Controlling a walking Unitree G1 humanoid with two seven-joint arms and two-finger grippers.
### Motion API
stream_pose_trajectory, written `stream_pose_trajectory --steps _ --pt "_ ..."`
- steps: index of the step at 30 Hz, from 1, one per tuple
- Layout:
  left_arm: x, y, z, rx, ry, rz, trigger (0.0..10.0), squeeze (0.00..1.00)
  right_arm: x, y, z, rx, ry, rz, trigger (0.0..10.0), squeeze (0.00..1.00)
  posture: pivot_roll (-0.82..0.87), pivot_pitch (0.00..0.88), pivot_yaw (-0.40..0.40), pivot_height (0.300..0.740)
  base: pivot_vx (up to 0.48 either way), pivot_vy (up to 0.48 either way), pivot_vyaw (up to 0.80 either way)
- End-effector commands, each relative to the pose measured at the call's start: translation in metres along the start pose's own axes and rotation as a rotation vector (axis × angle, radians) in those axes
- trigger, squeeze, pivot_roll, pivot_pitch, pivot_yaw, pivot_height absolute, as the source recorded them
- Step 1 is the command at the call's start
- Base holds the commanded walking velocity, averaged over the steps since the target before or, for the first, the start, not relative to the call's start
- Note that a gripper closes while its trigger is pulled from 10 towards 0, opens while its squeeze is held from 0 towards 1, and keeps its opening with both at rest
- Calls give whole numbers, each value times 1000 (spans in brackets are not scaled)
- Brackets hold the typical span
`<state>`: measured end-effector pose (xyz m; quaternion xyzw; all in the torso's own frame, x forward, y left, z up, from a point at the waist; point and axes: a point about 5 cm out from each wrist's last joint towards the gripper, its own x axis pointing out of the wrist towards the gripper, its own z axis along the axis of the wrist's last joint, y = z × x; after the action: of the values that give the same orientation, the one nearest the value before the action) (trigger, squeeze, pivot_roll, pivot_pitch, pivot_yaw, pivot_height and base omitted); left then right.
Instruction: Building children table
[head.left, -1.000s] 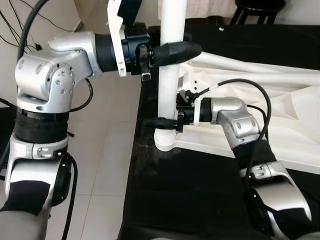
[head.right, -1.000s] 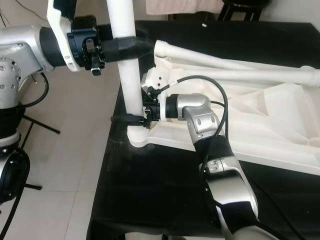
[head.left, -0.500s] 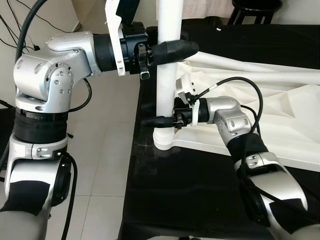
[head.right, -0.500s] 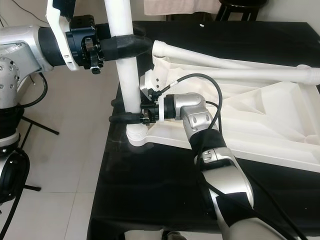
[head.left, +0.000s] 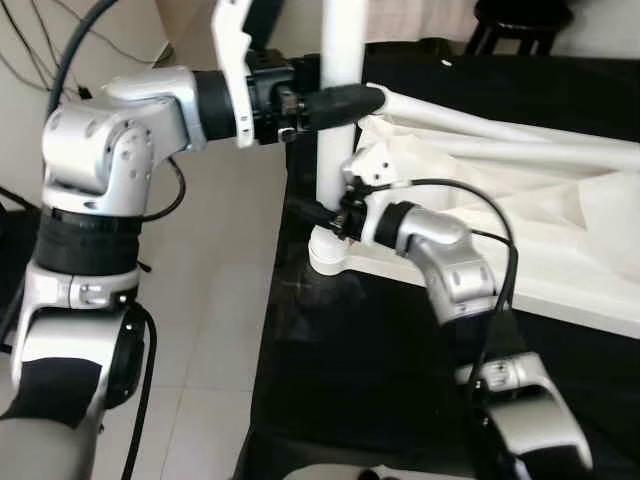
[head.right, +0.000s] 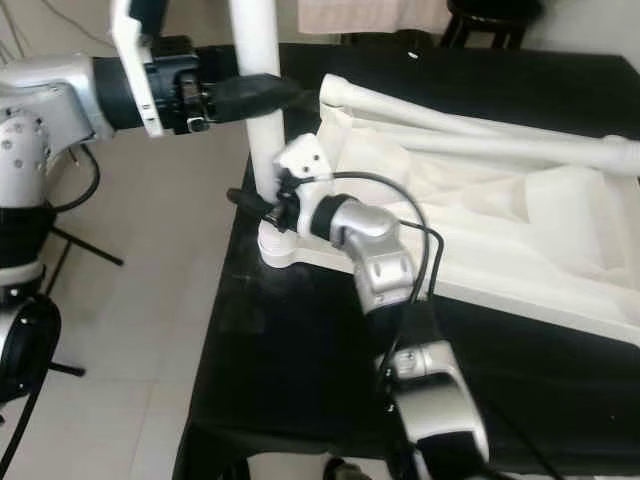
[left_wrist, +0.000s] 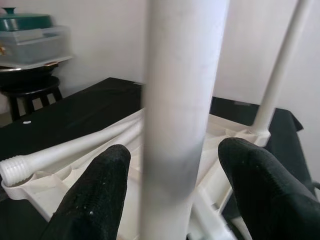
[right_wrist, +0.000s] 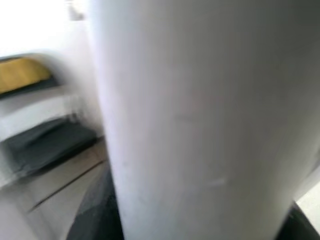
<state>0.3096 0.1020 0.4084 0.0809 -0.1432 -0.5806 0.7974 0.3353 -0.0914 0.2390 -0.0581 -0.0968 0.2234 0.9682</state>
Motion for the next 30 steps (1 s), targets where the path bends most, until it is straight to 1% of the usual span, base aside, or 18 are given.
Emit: stream_pose_trajectory --steps 1,2,3,4,7,15,16,17,18,19,20,22,23,24,26,27,29,30 --pt "-7 -1 2 -1 -8 -6 10000 0 -29 -34 -41 4 233 -258 0 0 35 237 -35 740 0 0 0" --pt "-5 -2 -2 -7 2 -12 10000 0 -20 -26 -44 3 214 -254 0 0 39 230 -7 740 0 0 0" --pt "-5 -2 -2 -7 2 -12 10000 0 -20 -26 -44 3 214 -254 0 0 39 230 -7 740 0 0 0" --pt "-4 -3 -4 -4 7 -14 10000 0 -10 -20 -44 1 191 -256 0 0 38 212 -13 740 0 0 0" --pt "-6 -3 -3 7 5 -5 10000 0 1 -14 -43 1 162 -265 0 0 43 206 -19 740 0 0 0" --pt "-37 -5 5 65 15 101 10000 0 -4 -1 -34 64 178 -301 0 0 51 191 -19 740 0 0 0" --pt "-37 -5 5 65 15 101 10000 0 -4 -1 -34 64 178 -301 0 0 51 191 -19 740 0 0 0" --pt "-44 -8 8 82 18 113 10000 0 -5 -1 -33 65 180 -305 745 0 56 193 -18 740 0 0 0" --pt "-50 -11 11 99 23 128 10000 0 -4 -2 -32 69 171 -312 4941 0 56 193 -18 740 0 0 0" --pt "-50 -11 11 99 23 128 10000 0 -4 -2 -32 69 171 -312 4941 0 56 193 -18 740 0 0 0" --pt "-58 -14 15 120 25 163 10000 0 -3 -2 -29 69 157 -305 10000 0 58 192 -18 740 0 0 0" --pt "-64 -16 18 135 27 188 10000 0 -2 -3 -28 70 145 -298 10000 0 58 192 -18 740 0 0 0" --pt "-72 -18 19 162 42 242 10000 0 -1 -3 -24 76 113 -275 10000 1000 61 197 -19 740 0 0 0" --pt "-72 -18 19 162 42 242 10000 0 -1 -3 -24 76 113 -275 10000 1000 61 197 -19 740 0 0 0" --pt "-91 -21 10 199 95 391 10000 0 2 -4 -14 120 32 -178 10000 1000 64 203 -24 740 0 0 0" --pt "-91 -21 10 199 95 391 10000 0 2 -4 -14 120 32 -178 10000 1000 64 203 -24 740 0 0 0" --pt "-107 -29 -15 205 178 513 10000 0 5 -6 -3 132 -34 -24 10000 1000 70 208 -31 740 0 0 0" --pt "-107 -29 -15 205 178 513 10000 0 5 -6 -3 132 -34 -24 10000 1000 70 208 -31 740 0 0 0"
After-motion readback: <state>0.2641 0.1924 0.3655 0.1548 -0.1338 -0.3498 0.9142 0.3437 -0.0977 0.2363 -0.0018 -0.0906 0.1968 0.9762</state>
